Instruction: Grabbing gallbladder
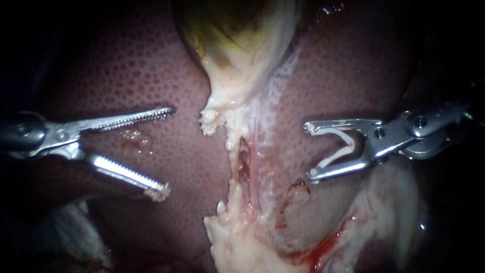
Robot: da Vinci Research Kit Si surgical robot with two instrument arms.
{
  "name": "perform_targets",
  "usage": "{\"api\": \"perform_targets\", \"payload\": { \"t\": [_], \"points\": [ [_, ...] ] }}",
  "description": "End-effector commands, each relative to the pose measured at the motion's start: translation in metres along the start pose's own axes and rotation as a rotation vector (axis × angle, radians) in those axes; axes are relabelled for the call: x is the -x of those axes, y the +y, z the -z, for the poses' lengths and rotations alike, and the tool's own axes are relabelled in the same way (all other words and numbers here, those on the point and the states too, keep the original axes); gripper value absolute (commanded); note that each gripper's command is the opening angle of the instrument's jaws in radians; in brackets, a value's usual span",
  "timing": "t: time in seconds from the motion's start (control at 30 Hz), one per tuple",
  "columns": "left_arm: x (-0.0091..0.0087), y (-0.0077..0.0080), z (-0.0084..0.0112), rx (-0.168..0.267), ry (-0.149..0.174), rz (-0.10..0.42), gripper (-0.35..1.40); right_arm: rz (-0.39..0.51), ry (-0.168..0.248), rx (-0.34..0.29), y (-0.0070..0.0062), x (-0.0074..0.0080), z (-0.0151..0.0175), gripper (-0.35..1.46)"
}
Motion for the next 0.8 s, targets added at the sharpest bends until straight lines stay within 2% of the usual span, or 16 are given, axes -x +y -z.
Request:
{"api": "perform_targets", "payload": {
  "t": [0.03,0.23,0.37,0.4,0.47,0.63,0.8],
  "points": [
    [0.0000,-0.0001,0.0000,0.000,0.000,-0.006,0.89,0.000,0.000,0.000,0.0000,0.0000,0.0000,0.60],
    [-0.0004,-0.0013,-0.0011,0.002,0.007,0.094,0.84,0.000,0.000,0.001,0.0000,0.0000,0.0000,0.60],
    [-0.0005,-0.0025,-0.0027,0.018,0.017,0.173,0.79,0.000,0.000,0.001,0.0000,0.0000,0.0000,0.60],
    [-0.0005,-0.0027,-0.0031,0.017,0.017,0.179,0.78,0.000,0.000,0.001,0.0000,0.0000,0.0000,0.60],
    [-0.0004,-0.0034,-0.0039,0.024,0.027,0.214,0.69,0.000,0.000,0.001,0.0000,0.0000,0.0000,0.60],
    [-0.0003,-0.0048,-0.0055,0.026,0.036,0.250,0.54,0.000,0.000,0.001,0.0000,0.0000,0.0000,0.60],
    [-0.0001,-0.0064,-0.0066,0.026,0.037,0.257,0.32,0.000,0.000,0.001,0.0000,0.0000,0.0000,0.60]
  ]
}}
